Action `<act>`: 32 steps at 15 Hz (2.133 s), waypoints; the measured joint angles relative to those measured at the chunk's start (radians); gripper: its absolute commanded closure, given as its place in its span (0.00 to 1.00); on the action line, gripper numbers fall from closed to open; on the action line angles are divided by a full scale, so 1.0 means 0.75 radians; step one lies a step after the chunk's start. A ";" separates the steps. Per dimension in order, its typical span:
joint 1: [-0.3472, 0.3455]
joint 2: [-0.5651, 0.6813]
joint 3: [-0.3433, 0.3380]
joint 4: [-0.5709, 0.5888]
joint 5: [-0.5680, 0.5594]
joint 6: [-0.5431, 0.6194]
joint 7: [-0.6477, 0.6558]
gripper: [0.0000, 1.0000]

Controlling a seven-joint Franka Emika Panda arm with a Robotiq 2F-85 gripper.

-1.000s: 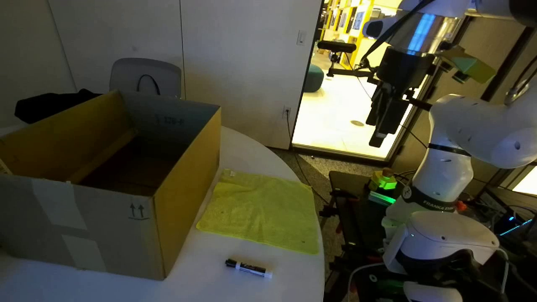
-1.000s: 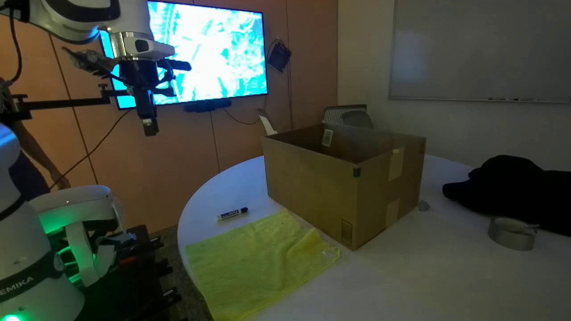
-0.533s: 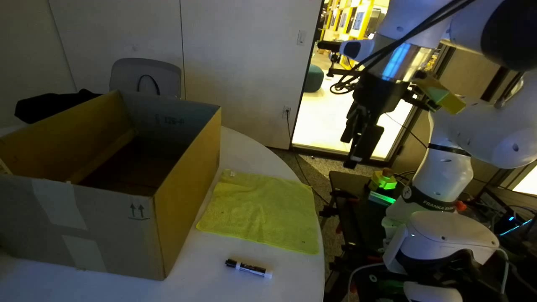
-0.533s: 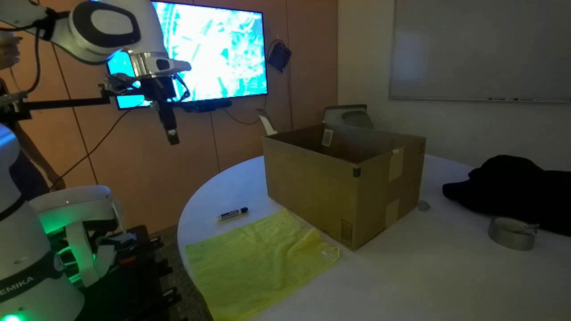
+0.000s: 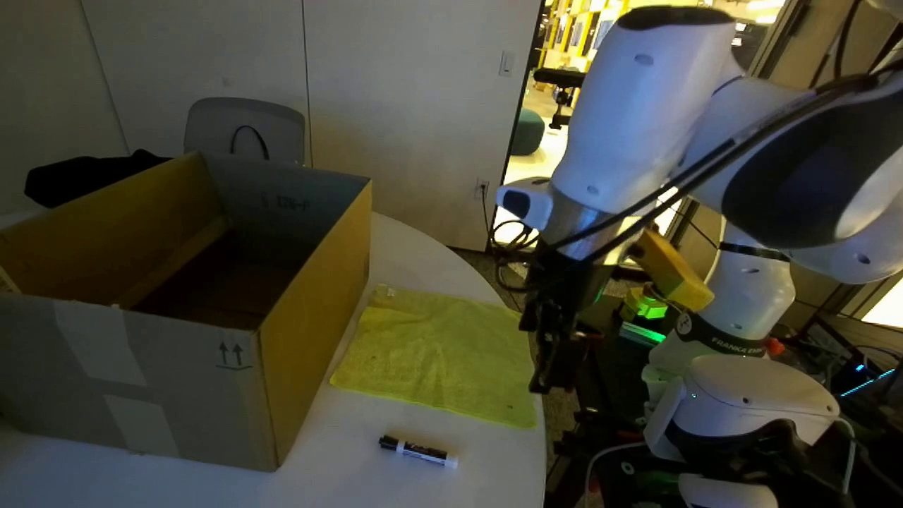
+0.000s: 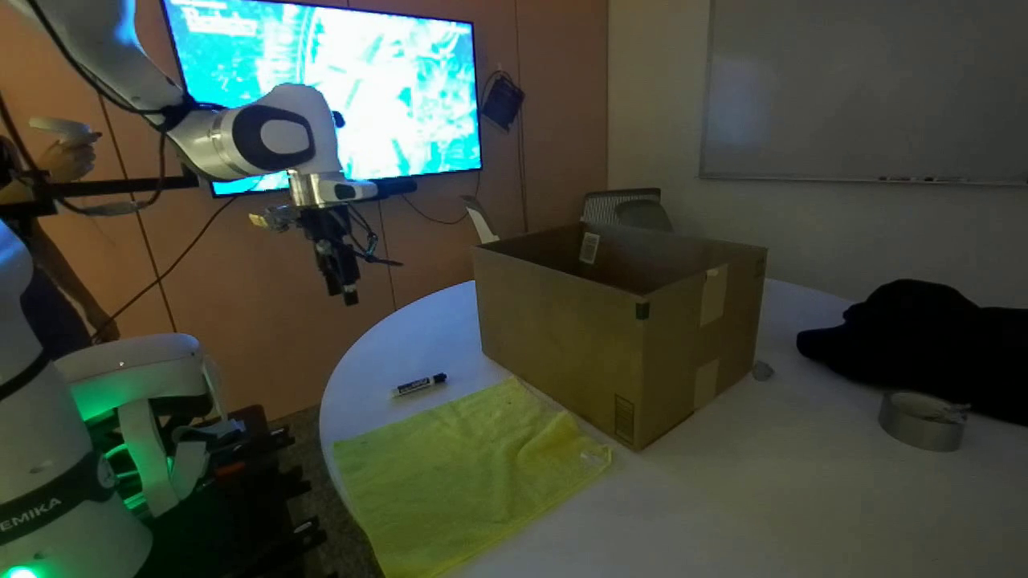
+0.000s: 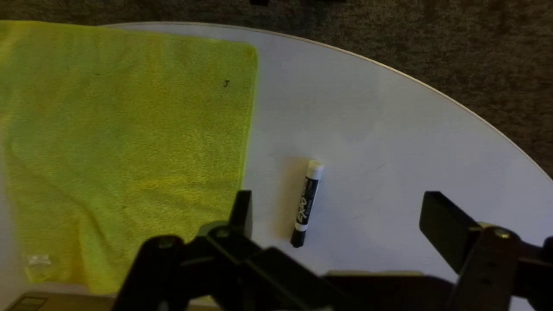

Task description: Place the marker on the towel, fold the towel then place the towel in the box

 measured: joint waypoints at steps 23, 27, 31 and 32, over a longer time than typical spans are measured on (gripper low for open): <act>0.312 0.938 -0.373 0.450 -0.393 0.381 0.152 0.00; 0.309 0.990 -0.414 0.450 -0.368 0.454 0.090 0.00; 0.300 1.040 -0.434 0.452 -0.327 0.499 0.016 0.00; 0.294 1.052 -0.435 0.452 -0.310 0.505 -0.005 0.00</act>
